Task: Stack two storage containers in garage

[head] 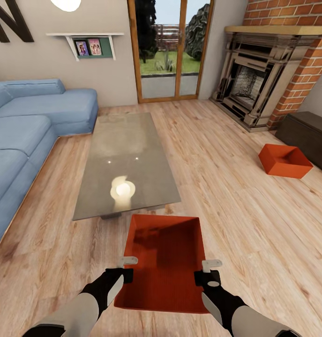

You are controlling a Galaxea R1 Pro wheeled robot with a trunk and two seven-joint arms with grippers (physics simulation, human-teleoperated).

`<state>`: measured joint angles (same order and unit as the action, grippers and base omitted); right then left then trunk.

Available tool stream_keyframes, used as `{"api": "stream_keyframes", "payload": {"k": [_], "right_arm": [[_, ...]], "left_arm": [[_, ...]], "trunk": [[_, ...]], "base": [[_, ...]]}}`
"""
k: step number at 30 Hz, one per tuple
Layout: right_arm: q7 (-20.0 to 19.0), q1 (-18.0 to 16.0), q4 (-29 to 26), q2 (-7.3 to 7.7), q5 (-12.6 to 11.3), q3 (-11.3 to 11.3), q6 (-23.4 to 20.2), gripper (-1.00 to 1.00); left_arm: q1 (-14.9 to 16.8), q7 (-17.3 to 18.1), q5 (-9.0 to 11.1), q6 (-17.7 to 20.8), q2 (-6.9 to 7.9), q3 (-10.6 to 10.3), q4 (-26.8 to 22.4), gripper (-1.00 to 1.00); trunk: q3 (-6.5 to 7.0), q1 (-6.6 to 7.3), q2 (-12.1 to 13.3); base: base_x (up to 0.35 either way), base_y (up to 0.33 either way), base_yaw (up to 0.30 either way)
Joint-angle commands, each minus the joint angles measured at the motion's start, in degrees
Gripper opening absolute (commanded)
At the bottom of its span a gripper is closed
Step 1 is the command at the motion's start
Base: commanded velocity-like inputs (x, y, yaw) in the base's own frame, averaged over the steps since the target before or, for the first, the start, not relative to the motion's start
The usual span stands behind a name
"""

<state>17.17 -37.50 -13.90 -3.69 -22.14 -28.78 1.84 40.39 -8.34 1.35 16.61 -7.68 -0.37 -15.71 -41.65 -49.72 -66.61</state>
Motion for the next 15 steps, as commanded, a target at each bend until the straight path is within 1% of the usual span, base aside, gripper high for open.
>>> {"api": "stream_keyframes", "payload": {"k": [1,15], "right_arm": [[0.41,-0.03,1.16,0.06,-1.24,-1.27,0.24,-1.00],[0.41,-0.03,1.16,0.23,-1.24,-1.27,0.27,-1.00]], "left_arm": [[0.04,-0.61,-1.08,0.44,0.03,-0.42,-0.27,-1.00],[0.04,-0.62,-1.08,0.25,0.03,-0.42,-0.29,-1.00]], "trunk": [[-0.04,0.00,-0.03],[-0.04,0.00,-0.03]], "base": [[0.000,0.000,0.000],[0.000,0.000,0.000]]}}
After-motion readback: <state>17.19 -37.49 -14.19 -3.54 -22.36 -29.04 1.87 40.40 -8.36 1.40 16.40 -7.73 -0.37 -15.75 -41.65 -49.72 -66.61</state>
